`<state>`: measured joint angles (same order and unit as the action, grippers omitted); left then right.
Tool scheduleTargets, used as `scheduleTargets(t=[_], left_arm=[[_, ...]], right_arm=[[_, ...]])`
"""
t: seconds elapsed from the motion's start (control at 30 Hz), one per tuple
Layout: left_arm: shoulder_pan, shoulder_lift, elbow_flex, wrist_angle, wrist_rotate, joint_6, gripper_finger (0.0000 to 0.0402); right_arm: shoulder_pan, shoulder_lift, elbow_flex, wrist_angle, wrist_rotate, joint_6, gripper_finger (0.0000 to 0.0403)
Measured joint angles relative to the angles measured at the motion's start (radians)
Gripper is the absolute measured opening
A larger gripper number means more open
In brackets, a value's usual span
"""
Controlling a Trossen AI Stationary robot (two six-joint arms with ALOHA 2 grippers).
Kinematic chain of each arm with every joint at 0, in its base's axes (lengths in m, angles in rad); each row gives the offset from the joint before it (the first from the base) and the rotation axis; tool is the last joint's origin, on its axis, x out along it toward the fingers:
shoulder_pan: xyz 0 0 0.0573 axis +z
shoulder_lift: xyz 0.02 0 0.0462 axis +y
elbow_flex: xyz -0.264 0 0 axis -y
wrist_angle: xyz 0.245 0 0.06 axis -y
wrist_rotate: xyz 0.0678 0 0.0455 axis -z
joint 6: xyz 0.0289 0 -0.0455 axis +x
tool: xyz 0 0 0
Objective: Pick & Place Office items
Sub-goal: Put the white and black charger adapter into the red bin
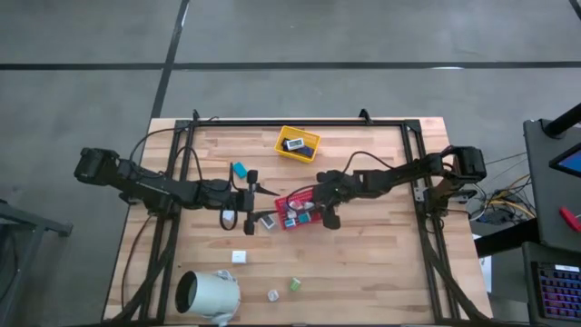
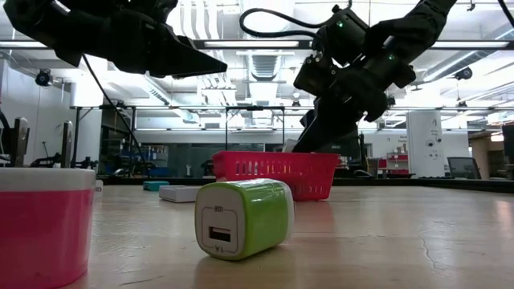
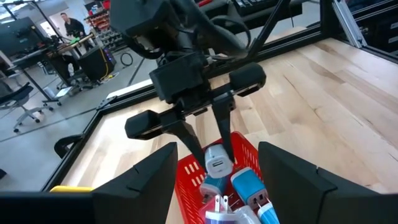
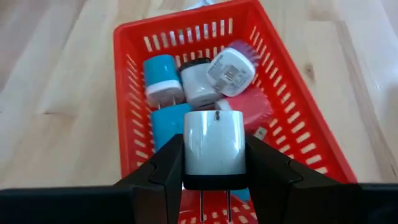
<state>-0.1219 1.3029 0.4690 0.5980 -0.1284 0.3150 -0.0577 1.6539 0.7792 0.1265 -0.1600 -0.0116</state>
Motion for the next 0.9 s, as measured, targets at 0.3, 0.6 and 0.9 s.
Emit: scheduleTargets(t=[0.3, 0.6, 0.9], left_arm=[[0.0, 0.0, 0.0, 0.0, 0.0, 0.004, 0.0227], [0.0, -0.001, 0.0, 0.009, 0.0, 0.004, 0.0227], [0.002, -0.001, 0.0, 0.016, 0.0, 0.007, 0.0227]], right_arm=[[-0.008, 0.0, 0.0, 0.0, 0.0, -0.008, 0.0126], [-0.015, 0.01, 0.009, -0.019, -0.024, -0.04, 0.0126], [-0.015, 0.133, 0.156, -0.141, -0.039, -0.084, 0.0126]])
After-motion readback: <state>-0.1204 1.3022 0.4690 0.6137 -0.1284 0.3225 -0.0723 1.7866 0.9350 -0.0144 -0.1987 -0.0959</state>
